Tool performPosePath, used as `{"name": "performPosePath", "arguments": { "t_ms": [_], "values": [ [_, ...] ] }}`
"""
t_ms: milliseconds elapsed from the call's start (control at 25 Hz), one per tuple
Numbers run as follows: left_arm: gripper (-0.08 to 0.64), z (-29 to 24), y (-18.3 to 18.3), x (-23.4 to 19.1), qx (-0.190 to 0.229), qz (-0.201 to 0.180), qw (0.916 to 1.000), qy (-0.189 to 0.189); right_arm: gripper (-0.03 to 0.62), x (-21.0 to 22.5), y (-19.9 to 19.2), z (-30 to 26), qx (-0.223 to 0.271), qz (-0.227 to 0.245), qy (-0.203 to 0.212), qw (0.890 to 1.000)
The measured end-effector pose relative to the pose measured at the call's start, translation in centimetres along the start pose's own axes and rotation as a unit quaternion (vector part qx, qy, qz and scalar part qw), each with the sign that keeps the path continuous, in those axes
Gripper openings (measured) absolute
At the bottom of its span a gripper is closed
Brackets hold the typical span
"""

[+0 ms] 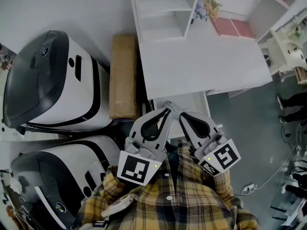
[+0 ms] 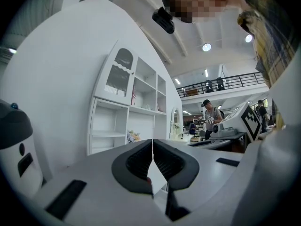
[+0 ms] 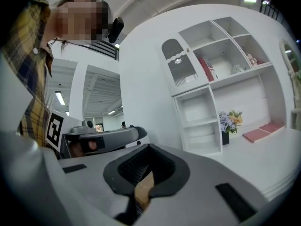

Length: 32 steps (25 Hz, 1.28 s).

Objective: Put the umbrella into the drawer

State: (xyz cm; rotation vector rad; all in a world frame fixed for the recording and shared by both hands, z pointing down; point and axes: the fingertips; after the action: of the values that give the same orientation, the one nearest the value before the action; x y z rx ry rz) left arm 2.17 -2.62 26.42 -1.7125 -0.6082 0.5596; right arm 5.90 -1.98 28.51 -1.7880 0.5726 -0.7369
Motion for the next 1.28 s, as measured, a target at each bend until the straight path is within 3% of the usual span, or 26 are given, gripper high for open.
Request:
{"name": "performPosePath", "arguments": {
  "t_ms": [1280],
  "values": [
    [0.026, 0.6, -0.9, 0.7, -0.006, 0.011, 0.9999, -0.007, 0.017, -1.2, -0.3, 0.8, 0.001, -0.004, 0.004, 1.0]
  ]
}}
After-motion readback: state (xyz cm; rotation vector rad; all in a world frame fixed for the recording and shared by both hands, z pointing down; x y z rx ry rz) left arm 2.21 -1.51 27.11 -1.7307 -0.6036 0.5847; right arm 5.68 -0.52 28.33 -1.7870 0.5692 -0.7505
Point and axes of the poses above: the fingertips, and each gripper's own axes: z backward along the fingers, x to its right, y out of its top, and after that the axes turned 8 degrees about -x, right-handed
